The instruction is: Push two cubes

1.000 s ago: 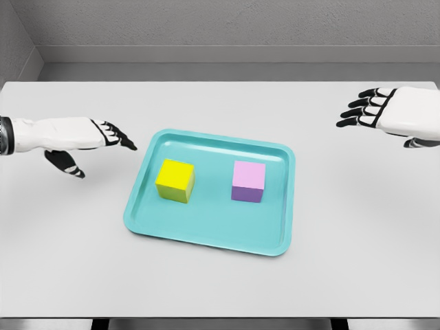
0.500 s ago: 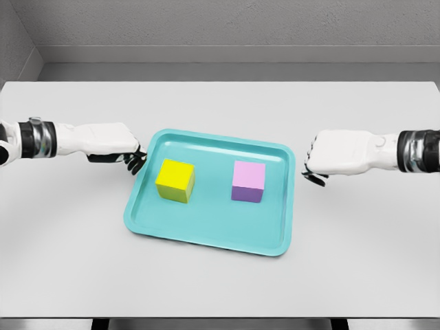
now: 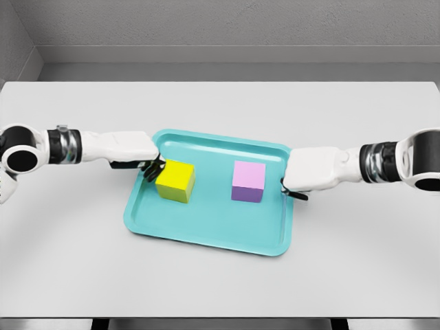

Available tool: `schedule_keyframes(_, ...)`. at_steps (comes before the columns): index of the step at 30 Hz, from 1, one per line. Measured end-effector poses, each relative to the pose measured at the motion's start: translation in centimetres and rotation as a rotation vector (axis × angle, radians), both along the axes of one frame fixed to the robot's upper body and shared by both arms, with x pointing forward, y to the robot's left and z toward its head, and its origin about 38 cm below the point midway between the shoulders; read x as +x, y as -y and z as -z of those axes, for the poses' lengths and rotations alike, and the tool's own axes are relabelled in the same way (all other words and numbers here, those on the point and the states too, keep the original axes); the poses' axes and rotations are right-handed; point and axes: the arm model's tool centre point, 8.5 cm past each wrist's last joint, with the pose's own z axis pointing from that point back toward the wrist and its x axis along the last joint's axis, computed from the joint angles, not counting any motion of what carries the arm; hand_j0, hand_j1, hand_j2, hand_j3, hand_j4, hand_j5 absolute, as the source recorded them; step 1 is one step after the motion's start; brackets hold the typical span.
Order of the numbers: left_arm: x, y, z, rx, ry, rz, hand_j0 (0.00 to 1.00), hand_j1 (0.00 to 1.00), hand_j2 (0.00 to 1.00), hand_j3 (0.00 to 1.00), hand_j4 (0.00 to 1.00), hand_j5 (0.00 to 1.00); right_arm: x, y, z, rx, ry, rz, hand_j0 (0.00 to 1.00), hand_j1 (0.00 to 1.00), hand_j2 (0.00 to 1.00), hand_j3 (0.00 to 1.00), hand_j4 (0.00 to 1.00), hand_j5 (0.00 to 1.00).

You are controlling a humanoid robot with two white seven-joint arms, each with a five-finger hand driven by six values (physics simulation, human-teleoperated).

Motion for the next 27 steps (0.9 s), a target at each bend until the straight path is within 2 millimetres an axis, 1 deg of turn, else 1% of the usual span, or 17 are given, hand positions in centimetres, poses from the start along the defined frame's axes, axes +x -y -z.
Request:
schedule_keyframes(6, 0.2, 0.9, 0.5, -0.02, -0.021, -0.003, 0.14, 0.14, 0.14, 0.14, 0.14, 0.14, 1.4, -0.4, 0.7, 0.006, -0.013, 0.026, 0.09, 0.09, 0.09, 0.09, 0.09, 0.09)
schedule_keyframes(10, 1.0, 1.4, 0.3, -0.018, -0.014, -0.001, 0.14, 0.14, 0.14, 0.14, 0.14, 0.14, 1.3, -1.4, 1.9, -0.009, -0.027, 0.007, 0.1, 0.1, 0.1, 0.1, 0.1, 0.1)
schedule_keyframes(12, 1.6, 1.6, 0.0, -0.022, -0.006, -0.006, 0.14, 0.14, 0.14, 0.14, 0.14, 0.14, 1.3, -1.8, 2.2, -0.016, -0.028, -0.002, 0.1, 0.1, 0.1, 0.1, 0.1, 0.1)
schedule_keyframes(13, 1.8, 1.7, 0.2, -0.024, -0.013, -0.012, 0.14, 0.14, 0.14, 0.14, 0.14, 0.14, 1.4, -1.9, 2.0, -0.017, -0.022, -0.006, 0.1, 0.1, 0.1, 0.1, 0.1, 0.1)
schedule_keyframes(16, 2.8, 1.9, -1.1, -0.046, 0.002, -0.021, 0.15, 0.15, 0.15, 0.15, 0.15, 0.15, 1.4, -2.6, 2.1, -0.02, -0.021, -0.024, 0.1, 0.1, 0.1, 0.1, 0.1, 0.1)
schedule_keyframes(18, 3.6, 1.9, -3.2, -0.091, 0.018, -0.026, 0.15, 0.15, 0.15, 0.15, 0.15, 0.15, 1.4, -3.1, 2.0, -0.02, -0.019, -0.034, 0.1, 0.1, 0.1, 0.1, 0.1, 0.1)
schedule_keyframes(19, 3.7, 1.5, -3.7, -0.115, 0.012, -0.036, 0.15, 0.15, 0.15, 0.15, 0.15, 0.15, 1.4, -3.3, 2.1, -0.018, -0.021, -0.039, 0.1, 0.1, 0.1, 0.1, 0.1, 0.1)
schedule_keyframes(21, 3.6, -0.1, -4.4, -0.144, 0.001, -0.065, 0.16, 0.16, 0.16, 0.16, 0.16, 0.16, 1.4, -3.7, 1.9, -0.015, -0.016, -0.048, 0.1, 0.1, 0.1, 0.1, 0.1, 0.1)
schedule_keyframes(24, 3.2, -2.8, -4.4, -0.136, -0.013, -0.107, 0.17, 0.17, 0.17, 0.17, 0.17, 0.17, 1.4, -4.5, 1.8, -0.008, -0.014, -0.063, 0.1, 0.1, 0.1, 0.1, 0.1, 0.1)
schedule_keyframes(25, 2.6, -3.4, -4.0, -0.128, -0.024, -0.111, 0.17, 0.17, 0.17, 0.17, 0.17, 0.17, 1.5, -4.7, 1.6, -0.005, -0.01, -0.068, 0.1, 0.1, 0.1, 0.1, 0.1, 0.1)
schedule_keyframes(27, 1.6, -3.1, -3.3, -0.101, -0.041, -0.078, 0.17, 0.17, 0.17, 0.17, 0.17, 0.17, 1.6, -5.2, 1.3, -0.002, -0.002, -0.078, 0.1, 0.1, 0.1, 0.1, 0.1, 0.1)
